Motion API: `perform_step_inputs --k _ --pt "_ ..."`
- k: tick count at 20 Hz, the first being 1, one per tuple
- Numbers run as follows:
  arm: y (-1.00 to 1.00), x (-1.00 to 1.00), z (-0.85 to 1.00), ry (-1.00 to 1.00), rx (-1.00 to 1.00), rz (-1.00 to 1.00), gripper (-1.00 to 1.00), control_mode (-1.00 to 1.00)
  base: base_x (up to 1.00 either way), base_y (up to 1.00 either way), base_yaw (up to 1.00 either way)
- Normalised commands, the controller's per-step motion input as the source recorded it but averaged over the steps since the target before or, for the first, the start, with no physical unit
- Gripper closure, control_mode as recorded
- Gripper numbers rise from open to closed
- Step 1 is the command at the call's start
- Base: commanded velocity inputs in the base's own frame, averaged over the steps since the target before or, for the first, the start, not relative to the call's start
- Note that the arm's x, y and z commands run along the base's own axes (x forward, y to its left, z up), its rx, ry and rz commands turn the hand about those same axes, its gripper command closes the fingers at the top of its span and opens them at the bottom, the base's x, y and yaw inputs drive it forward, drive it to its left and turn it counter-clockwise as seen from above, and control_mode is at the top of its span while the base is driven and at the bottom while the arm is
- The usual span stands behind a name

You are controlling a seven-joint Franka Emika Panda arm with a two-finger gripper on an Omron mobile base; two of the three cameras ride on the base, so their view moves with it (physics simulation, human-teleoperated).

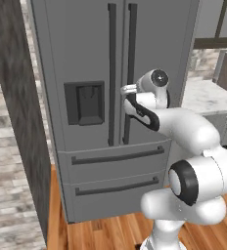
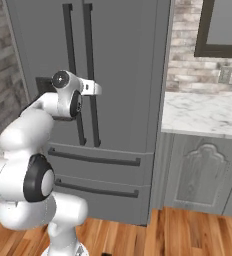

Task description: Take the cakes from the fridge and place them on the empty tray on the dining counter.

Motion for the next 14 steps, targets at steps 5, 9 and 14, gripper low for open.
perform_step_inputs --k 5,9,14 --pt "0.02 0.66 -0.17 0.00 0.00 0.00 -1.00 -1.00 0.00 0.00 0.00" --pt "0.00 0.65 -0.16 0.00 0.00 0.00 -1.00 -1.00 0.00 0.00 0.00" --pt "0.00 0.61 -0.21 0.00 0.00 0.00 -1.00 -1.00 0.00 0.00 0.00"
